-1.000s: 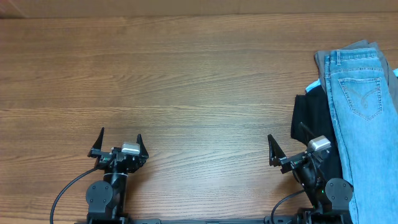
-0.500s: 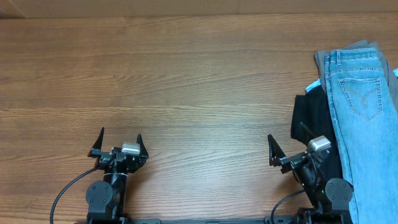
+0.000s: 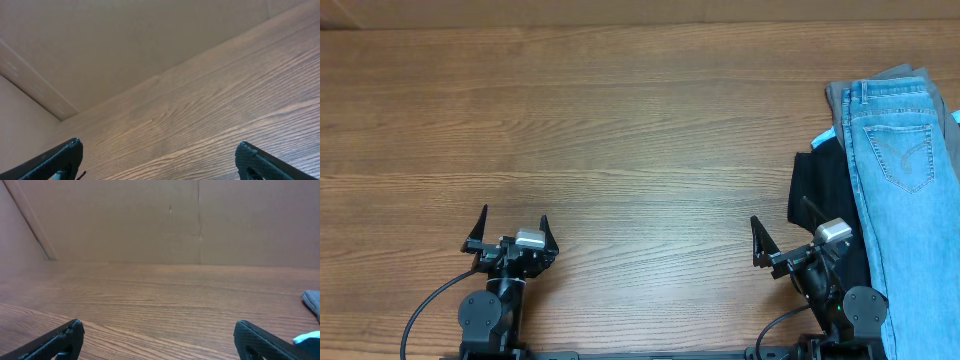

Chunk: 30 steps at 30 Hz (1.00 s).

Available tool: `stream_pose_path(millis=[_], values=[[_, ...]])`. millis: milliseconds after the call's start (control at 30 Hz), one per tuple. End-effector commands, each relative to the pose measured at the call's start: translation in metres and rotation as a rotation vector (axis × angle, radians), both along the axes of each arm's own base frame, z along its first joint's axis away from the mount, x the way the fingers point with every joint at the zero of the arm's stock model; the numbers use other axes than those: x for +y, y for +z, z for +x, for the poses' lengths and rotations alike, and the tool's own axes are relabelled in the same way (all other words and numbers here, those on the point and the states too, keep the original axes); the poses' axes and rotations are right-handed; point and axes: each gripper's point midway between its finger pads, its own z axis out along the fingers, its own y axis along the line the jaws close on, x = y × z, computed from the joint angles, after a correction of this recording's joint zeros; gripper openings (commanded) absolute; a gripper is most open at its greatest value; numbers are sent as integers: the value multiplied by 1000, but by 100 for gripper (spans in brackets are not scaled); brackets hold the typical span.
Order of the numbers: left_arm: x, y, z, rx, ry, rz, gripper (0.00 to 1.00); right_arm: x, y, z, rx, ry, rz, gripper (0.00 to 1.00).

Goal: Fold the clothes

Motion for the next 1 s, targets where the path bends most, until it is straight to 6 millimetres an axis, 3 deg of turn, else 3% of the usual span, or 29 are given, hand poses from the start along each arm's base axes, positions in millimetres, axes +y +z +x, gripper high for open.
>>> stream_pose_path(millis=[0,200,300,367,433,500,633,833,967], values=[[1,1,0,-8,6,19,100,0,-3,0,1,-5,5,100],[1,1,0,-8,6,19,100,4,5,-1,-30,20,5,100],[1,1,0,-8,6,19,100,29,17,-16,-61,192,44,100],[1,1,0,-8,6,19,100,54,26,-37,-43,383,124,100],[1,1,0,-8,6,19,100,77,22,-63,70,589,219,100],[1,1,0,-8,6,19,100,82,20,-70,118,644,250,100],[1,1,0,-8,6,19,100,81,30,-70,97,641,279,100],[1,1,0,-8,6,19,100,69,91,-75,-158,586,328,100],[1,1,0,-8,6,19,100,56,117,-69,-242,484,330,100]])
